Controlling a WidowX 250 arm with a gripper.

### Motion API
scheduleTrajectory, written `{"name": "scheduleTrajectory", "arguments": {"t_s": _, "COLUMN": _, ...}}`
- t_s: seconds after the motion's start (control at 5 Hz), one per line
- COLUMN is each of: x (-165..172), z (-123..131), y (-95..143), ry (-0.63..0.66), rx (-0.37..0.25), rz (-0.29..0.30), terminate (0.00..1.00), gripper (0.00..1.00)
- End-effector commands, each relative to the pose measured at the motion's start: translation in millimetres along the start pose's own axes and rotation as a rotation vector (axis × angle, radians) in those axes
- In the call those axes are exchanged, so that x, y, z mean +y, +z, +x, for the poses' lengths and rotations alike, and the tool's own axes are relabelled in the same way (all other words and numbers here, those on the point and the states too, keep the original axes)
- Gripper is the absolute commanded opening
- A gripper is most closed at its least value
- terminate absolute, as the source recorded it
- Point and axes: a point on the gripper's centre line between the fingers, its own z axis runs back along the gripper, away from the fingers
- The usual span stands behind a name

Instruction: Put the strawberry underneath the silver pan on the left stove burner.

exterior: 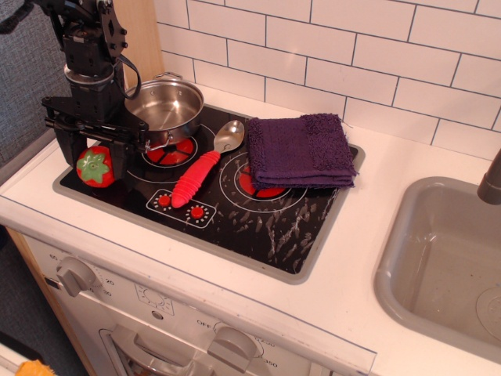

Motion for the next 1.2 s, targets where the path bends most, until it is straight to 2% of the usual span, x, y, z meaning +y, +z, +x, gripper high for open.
{"name": "scheduleTrajectory", "arguments": {"t_s": 0.0, "x": -2.9, "z": -4.9, "y": 34.9, "ry": -0.048, "rx": -0.126, "rz": -0.053, "terminate": 0.0, "gripper": 1.0}}
{"name": "scheduleTrajectory", "arguments": {"t_s": 0.2, "x": -12.4, "z": -4.5, "y": 48.1, "ry": -0.228, "rx": -0.164, "rz": -0.122, "terminate": 0.0, "gripper": 1.0}}
{"name": "scheduleTrajectory", "arguments": {"t_s": 0.4, "x": -21.1, "z": -2.1, "y": 44.7, "ry": -0.292, "rx": -0.15, "rz": -0.121, "terminate": 0.0, "gripper": 1.0}}
{"name": "scheduleTrajectory", "arguments": {"t_s": 0.8, "x": -23.2, "z": -1.1, "y": 43.3, "ry": -0.299, "rx": -0.139, "rz": -0.111, "terminate": 0.0, "gripper": 1.0}}
{"name": "scheduleTrajectory", "arguments": {"t_s": 1.0, "x": -23.2, "z": -1.1, "y": 43.3, "ry": -0.299, "rx": -0.139, "rz": -0.111, "terminate": 1.0, "gripper": 1.0}}
